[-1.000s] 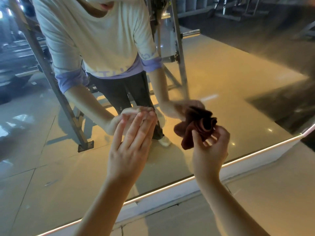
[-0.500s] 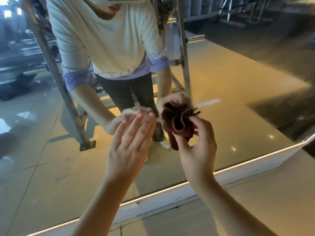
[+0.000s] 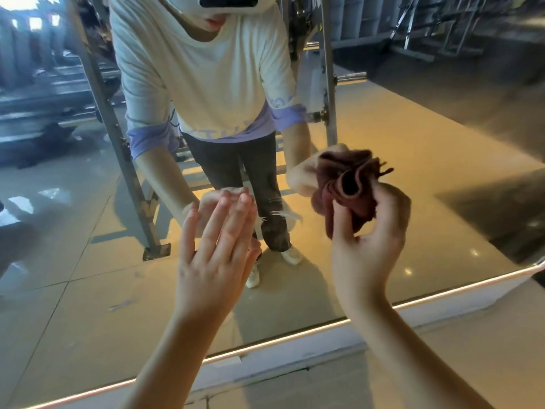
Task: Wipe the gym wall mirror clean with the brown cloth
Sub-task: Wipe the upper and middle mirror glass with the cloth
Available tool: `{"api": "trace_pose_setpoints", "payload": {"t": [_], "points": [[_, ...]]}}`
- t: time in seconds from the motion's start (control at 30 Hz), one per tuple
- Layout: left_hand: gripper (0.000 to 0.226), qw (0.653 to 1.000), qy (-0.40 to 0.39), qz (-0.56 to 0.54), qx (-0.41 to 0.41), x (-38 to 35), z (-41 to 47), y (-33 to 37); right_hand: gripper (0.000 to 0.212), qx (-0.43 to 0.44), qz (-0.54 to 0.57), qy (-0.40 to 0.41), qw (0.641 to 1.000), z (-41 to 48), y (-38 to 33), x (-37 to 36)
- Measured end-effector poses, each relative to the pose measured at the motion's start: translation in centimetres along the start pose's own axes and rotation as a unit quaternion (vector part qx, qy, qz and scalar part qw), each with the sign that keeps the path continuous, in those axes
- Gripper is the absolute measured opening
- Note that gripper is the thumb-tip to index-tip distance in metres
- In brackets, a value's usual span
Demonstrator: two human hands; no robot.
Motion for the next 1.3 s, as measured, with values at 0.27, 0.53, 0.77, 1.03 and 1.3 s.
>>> {"api": "trace_pose_setpoints", "payload": {"t": [0.27, 0.53, 0.77, 1.03, 1.3], "points": [[0.067, 1.0, -0.014, 0.007, -0.01, 0.8, 0.1, -0.3, 0.03, 0.117, -0.067, -0.084, 0.987, -1.1, 0.5, 0.3], [0.08, 0.999, -0.026, -0.024, 0.036, 1.8, 0.2, -1.2, 0.031, 0.241, -0.108, -0.174, 0.949, -3.4, 1.1, -0.4], [0.081, 0.998, -0.032, -0.012, 0.053, 2.0, -0.6, -1.7, 0.031, 0.174, -0.097, -0.056, 0.978, -0.5, -1.1, -1.0], [0.08, 0.998, -0.034, -0.011, 0.051, 1.7, -1.0, -1.7, 0.033, 0.23, -0.089, -0.089, 0.965, 0.2, -0.7, -0.4], [0.074, 0.999, -0.039, -0.01, 0.036, 1.6, -1.5, -2.2, 0.031, 0.31, -0.139, -0.193, 0.92, -1.3, 0.2, -0.3]]}}
Point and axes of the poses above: each hand's wrist, its own z-axis towards the middle knuckle, its own x-axis out of the back of the hand, y = z × x, the point moved 1 cm from there along z, towards the middle knuckle, and after that the axes turned 2 degrees about -y, right-handed, at the moved point
